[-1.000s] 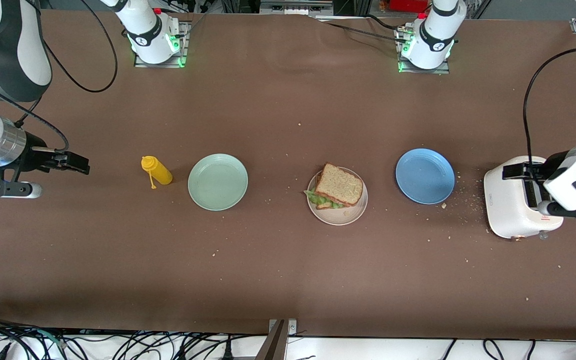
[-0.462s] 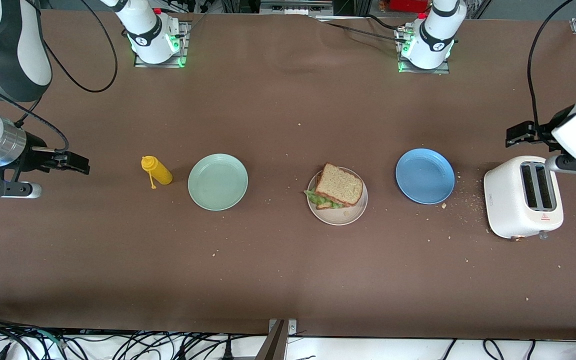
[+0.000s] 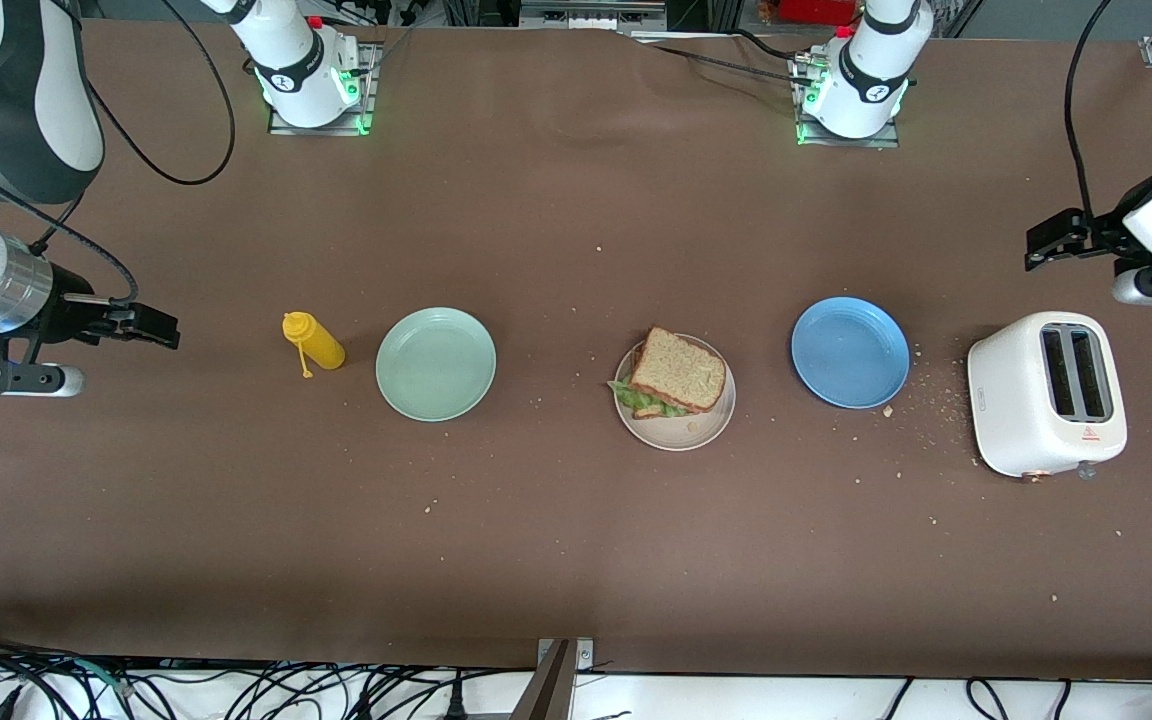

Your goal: Make sandwich in beige plate with both arms

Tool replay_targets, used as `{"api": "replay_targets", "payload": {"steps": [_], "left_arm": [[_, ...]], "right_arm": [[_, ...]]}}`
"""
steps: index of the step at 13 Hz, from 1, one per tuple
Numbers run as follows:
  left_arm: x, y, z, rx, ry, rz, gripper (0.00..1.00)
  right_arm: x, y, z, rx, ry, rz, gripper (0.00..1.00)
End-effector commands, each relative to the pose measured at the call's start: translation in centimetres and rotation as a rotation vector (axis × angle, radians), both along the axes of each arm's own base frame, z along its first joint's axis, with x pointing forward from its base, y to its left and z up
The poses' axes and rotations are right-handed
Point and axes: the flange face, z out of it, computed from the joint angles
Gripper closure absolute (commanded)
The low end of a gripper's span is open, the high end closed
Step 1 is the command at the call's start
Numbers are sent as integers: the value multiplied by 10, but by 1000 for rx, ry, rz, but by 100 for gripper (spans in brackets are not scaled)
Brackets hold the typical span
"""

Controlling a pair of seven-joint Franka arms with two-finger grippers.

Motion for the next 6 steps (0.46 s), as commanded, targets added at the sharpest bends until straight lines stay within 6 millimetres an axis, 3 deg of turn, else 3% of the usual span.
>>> {"api": "replay_targets", "payload": {"steps": [1, 6], "left_arm": [[-14, -3, 18, 25, -32, -11, 0], [-1, -17, 31, -26, 62, -7, 0]], "right_arm": [[-5, 1, 3, -3, -3, -1, 0], [-5, 1, 3, -2, -6, 3, 0]]}}
